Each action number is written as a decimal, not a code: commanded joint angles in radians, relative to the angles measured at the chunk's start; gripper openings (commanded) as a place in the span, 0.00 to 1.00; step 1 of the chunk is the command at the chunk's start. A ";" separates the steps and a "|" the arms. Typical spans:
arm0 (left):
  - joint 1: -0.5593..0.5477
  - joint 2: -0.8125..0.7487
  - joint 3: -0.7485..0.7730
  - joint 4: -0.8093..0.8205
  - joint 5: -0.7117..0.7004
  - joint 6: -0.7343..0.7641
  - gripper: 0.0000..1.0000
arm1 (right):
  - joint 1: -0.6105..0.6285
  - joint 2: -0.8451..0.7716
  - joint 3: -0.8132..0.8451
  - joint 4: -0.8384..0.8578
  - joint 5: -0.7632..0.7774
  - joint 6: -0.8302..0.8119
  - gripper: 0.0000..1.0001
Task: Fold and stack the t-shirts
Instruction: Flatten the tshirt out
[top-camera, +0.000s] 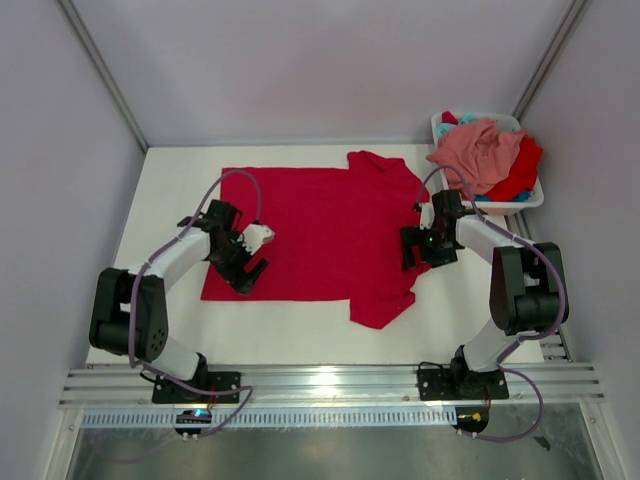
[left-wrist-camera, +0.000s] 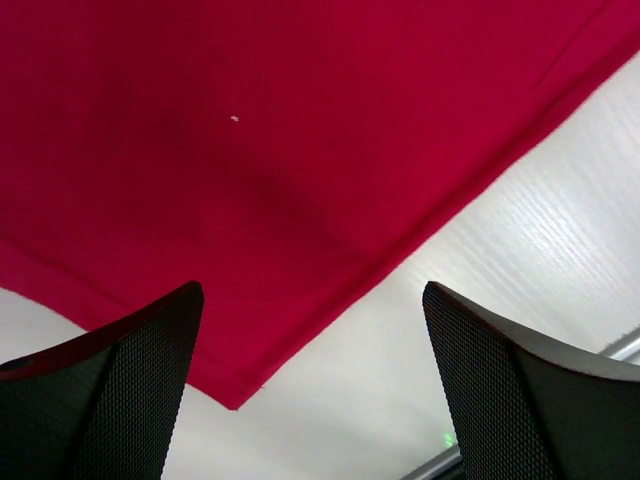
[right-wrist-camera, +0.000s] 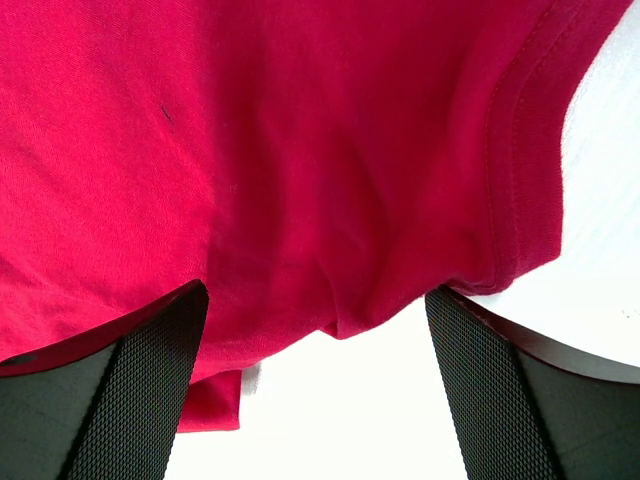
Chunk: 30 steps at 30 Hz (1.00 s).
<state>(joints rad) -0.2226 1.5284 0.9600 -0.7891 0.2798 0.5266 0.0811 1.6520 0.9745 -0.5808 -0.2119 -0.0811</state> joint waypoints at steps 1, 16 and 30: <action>-0.003 -0.024 -0.023 0.062 -0.097 -0.010 0.92 | -0.001 -0.017 0.023 -0.005 0.008 -0.016 0.93; -0.003 0.007 -0.035 0.011 -0.133 0.096 0.90 | 0.000 -0.024 0.024 -0.007 0.019 -0.013 0.93; -0.003 0.119 0.017 0.111 -0.080 0.006 0.89 | -0.001 -0.008 0.082 -0.030 0.082 -0.008 0.93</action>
<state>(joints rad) -0.2226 1.6157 0.9371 -0.7506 0.1661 0.5766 0.0811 1.6520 1.0111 -0.6029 -0.1551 -0.0879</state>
